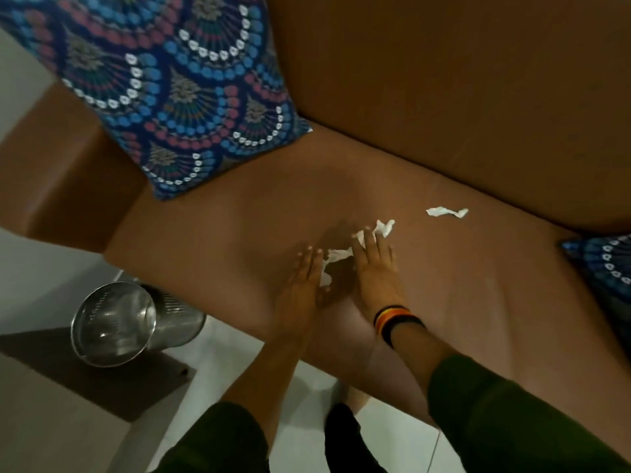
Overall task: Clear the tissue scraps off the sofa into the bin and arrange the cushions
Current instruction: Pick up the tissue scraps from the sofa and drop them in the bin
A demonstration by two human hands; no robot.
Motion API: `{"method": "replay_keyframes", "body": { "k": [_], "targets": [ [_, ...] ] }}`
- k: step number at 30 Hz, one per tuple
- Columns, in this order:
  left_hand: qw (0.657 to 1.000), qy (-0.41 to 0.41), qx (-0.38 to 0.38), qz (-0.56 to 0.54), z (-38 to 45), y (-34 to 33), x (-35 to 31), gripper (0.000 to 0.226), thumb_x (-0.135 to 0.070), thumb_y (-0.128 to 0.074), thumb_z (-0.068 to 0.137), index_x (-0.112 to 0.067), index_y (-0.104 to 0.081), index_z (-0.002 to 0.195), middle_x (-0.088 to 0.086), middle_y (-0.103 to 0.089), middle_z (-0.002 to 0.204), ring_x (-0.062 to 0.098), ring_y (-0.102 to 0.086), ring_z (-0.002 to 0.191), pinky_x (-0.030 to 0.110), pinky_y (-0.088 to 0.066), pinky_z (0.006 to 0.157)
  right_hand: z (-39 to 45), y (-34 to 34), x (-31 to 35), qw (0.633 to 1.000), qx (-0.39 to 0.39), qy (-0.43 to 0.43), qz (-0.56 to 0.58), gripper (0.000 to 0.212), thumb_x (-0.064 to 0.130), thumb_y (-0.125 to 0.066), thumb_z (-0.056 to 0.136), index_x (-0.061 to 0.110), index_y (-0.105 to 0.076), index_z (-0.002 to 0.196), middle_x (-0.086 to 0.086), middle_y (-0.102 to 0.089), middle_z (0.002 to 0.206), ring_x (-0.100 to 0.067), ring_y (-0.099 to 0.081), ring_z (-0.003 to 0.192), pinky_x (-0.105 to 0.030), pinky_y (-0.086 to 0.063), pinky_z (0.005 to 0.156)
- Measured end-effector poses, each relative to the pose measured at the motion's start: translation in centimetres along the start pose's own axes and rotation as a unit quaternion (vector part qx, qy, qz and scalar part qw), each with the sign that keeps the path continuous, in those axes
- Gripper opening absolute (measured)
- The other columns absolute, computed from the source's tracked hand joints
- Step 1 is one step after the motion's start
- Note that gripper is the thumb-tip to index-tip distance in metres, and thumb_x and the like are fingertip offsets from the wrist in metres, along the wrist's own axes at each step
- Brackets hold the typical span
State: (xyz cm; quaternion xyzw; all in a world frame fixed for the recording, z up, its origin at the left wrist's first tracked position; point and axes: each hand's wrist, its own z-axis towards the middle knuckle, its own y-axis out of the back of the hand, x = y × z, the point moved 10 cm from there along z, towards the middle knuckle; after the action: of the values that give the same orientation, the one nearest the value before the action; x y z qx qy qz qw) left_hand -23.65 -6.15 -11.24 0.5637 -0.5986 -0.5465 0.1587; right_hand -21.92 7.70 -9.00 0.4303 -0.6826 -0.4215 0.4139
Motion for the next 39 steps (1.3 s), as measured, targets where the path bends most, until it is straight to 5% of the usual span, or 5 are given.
{"method": "replay_keyframes", "body": {
  "k": [7, 13, 19, 28, 39],
  "targets": [
    [0.997, 0.041, -0.054, 0.019, -0.1, -0.4, -1.1, 0.048, -0.011, -0.059, 0.101, -0.017, -0.055, 0.148, 0.004, -0.054, 0.154, 0.025, -0.058, 0.135, 0.034, -0.051, 0.108, 3.7, -1.1, 1.5, 0.980, 0.015, 0.177, -0.089, 0.032, 0.024, -0.062, 0.092, 0.026, -0.068, 0.124, -0.006, -0.035, 0.159, -0.038, -0.016, 0.151, -0.067, 0.000, 0.118],
    [0.994, 0.078, -0.060, 0.056, -1.1, 2.4, -0.8, 0.025, -0.004, -0.061, 0.096, -0.018, -0.072, 0.114, 0.000, -0.076, 0.103, 0.022, -0.076, 0.083, 0.032, -0.062, 0.071, 1.6, 2.6, 1.7, 0.981, -0.082, 0.175, 0.023, 0.011, 0.013, -0.076, 0.078, 0.024, -0.078, 0.075, -0.002, -0.077, 0.084, -0.028, -0.066, 0.109, -0.063, -0.023, 0.117],
    [0.998, 0.019, -0.055, -0.019, 2.4, 5.4, -6.7, 0.034, 0.003, -0.060, 0.092, -0.017, -0.074, 0.116, 0.002, -0.073, 0.109, 0.022, -0.074, 0.092, 0.035, -0.061, 0.080, 0.8, 7.3, -7.6, 0.982, -0.118, 0.000, 0.148, 0.032, -0.005, -0.071, 0.077, 0.014, -0.078, 0.102, -0.010, -0.078, 0.095, -0.033, -0.071, 0.090, -0.047, -0.056, 0.091],
    [0.983, -0.075, 0.080, 0.148, 9.9, -1.7, -13.8, 0.064, -0.003, -0.040, 0.104, -0.022, -0.022, 0.163, 0.011, -0.048, 0.157, 0.042, -0.067, 0.115, 0.050, -0.055, 0.096, 6.8, 6.2, -20.4, 0.987, -0.032, -0.158, 0.021, 0.067, 0.012, -0.061, 0.092, 0.020, -0.034, 0.152, -0.022, -0.069, 0.108, -0.042, -0.064, 0.102, -0.044, -0.051, 0.086],
    [0.982, -0.053, 0.076, 0.167, 8.3, 0.5, -11.7, 0.039, -0.037, -0.038, 0.110, -0.015, -0.061, 0.134, 0.013, -0.073, 0.120, 0.036, -0.070, 0.106, 0.042, -0.055, 0.089, 2.5, 4.5, -17.1, 0.972, 0.029, -0.170, 0.157, 0.017, 0.020, -0.069, 0.086, 0.010, -0.078, 0.096, -0.019, -0.075, 0.097, -0.038, -0.069, 0.090, -0.042, -0.057, 0.078]
  ]
}}
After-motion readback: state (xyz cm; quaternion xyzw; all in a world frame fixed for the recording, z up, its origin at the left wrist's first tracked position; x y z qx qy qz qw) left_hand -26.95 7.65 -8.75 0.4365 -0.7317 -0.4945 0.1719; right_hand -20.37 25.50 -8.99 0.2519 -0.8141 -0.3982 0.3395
